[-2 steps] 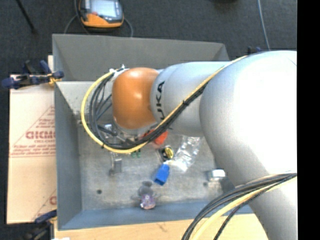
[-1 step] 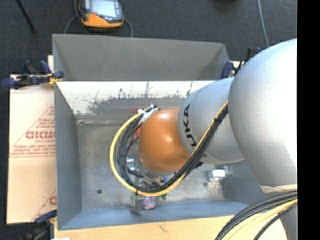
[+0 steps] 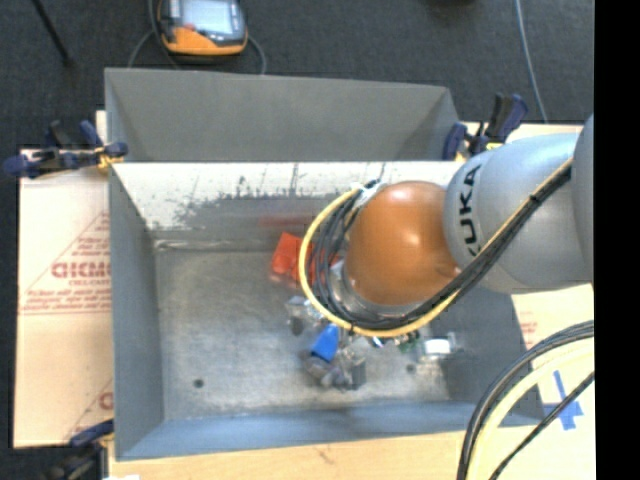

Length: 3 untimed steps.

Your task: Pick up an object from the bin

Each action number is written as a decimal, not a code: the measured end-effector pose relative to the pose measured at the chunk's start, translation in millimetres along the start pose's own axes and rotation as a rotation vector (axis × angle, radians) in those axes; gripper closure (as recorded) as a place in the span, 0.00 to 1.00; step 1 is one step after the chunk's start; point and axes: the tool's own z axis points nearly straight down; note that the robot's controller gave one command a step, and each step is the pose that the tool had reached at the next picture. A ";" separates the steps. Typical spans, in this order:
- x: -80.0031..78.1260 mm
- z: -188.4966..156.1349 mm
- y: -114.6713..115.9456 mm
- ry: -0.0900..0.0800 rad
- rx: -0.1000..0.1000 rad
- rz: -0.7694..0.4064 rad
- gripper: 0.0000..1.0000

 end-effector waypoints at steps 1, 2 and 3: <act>-34.9 16.4 -23.0 -0.002 -0.002 -0.167 0.00; -35.1 15.5 -21.8 -0.002 -0.006 -0.163 1.00; -30.6 -119.4 -16.9 -0.008 0.002 -0.170 1.00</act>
Offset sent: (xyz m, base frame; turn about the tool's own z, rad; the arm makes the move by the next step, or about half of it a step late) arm 0.0402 -0.0003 -0.0165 -0.1693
